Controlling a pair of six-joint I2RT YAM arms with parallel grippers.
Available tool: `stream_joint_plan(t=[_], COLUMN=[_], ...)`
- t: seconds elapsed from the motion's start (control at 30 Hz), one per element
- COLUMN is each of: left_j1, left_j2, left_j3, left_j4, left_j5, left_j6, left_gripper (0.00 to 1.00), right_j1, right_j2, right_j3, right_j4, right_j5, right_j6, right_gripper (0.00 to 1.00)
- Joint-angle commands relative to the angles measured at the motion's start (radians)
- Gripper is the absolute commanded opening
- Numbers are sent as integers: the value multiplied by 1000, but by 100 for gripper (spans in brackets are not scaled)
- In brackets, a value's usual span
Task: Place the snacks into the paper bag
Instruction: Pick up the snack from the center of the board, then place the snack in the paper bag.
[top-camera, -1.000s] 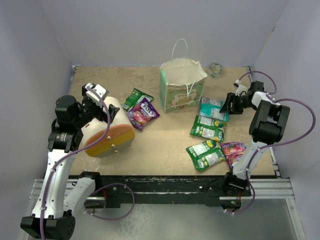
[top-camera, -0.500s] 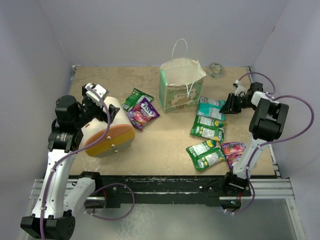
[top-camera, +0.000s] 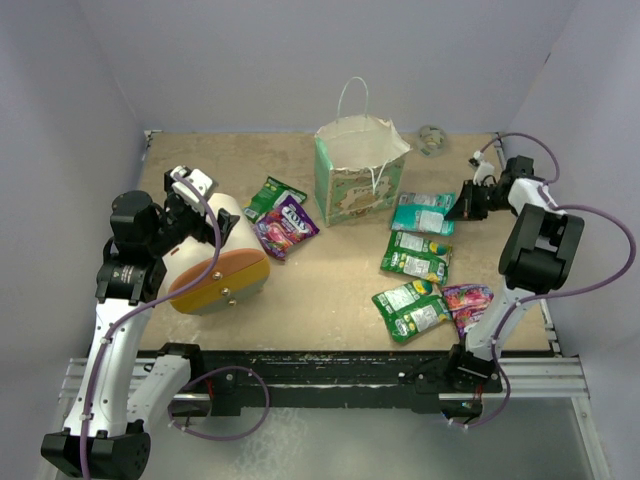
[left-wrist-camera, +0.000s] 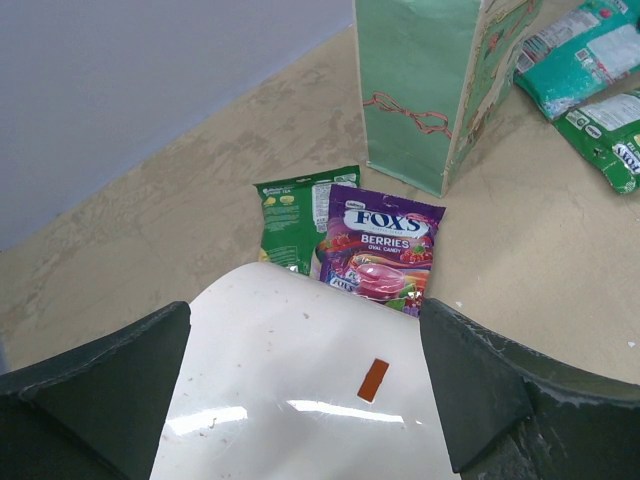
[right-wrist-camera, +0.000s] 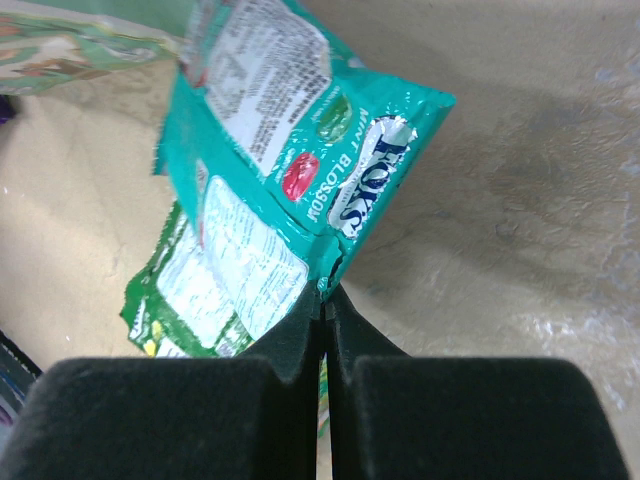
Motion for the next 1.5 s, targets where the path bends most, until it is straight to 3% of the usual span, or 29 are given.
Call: stream_joint_plan(t=[0.0, 0.63, 1.2, 1.47], left_j1=[7, 7, 7, 7], left_j2=[-9, -11, -2, 15], left_j3=[0, -2, 8, 10], left_j4=[42, 44, 41, 44], left_j5=[17, 23, 48, 48], left_j6=[-3, -4, -3, -5], left_gripper=[99, 99, 99, 99], right_j1=[-9, -15, 10, 124], right_j2=[-127, -351, -539, -561], right_j3=[68, 274, 278, 363], right_j4=[-70, -196, 208, 371], right_j5=[-40, -194, -303, -257], right_j6=[-49, 18, 420, 555], right_gripper=[0, 0, 0, 0])
